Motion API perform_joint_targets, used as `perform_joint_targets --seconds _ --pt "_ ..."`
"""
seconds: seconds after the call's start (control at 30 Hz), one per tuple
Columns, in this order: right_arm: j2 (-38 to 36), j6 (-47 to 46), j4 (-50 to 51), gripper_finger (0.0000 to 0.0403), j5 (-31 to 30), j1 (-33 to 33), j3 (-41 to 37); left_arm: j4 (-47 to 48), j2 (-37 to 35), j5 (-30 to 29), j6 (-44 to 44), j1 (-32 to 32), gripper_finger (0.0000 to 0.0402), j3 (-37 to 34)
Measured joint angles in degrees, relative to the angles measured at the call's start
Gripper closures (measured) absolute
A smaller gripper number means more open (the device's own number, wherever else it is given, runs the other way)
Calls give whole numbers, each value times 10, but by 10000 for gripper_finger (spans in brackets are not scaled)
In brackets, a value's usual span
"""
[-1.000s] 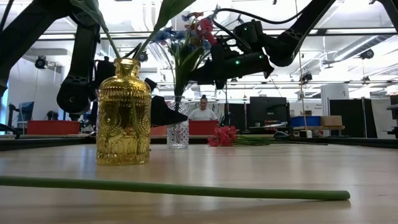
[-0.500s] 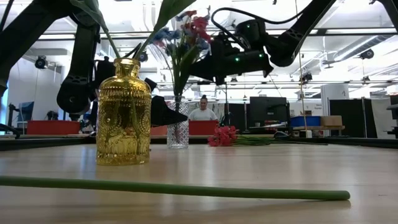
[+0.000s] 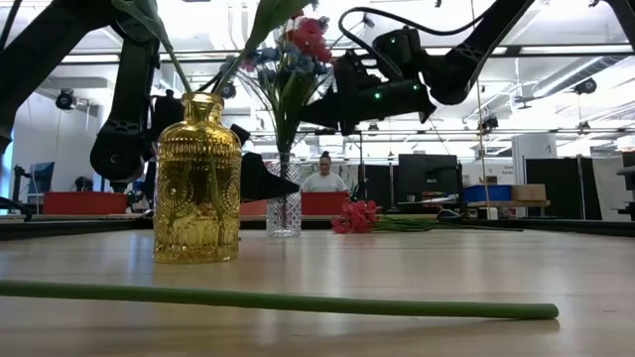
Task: Sort flowers into vase by color
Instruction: Put the blue flowers into the transparent vase, then put the pink tulip into the yellow vase
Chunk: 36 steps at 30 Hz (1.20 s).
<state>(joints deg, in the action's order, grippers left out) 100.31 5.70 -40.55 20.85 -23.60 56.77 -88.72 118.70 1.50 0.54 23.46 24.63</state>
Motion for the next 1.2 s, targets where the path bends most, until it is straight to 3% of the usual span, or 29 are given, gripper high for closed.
perform_joint_targets --seconds 0.53,0.97,1.2 --pt "11 -4 11 381 -33 0 1 0 0 0 -1 0 152 1" --pt "-55 -8 115 231 -76 -1 0 0 0 -2 -4 0 150 0" --pt "-101 -12 213 183 -76 -2 0 19 3 -16 -6 0 137 -2"
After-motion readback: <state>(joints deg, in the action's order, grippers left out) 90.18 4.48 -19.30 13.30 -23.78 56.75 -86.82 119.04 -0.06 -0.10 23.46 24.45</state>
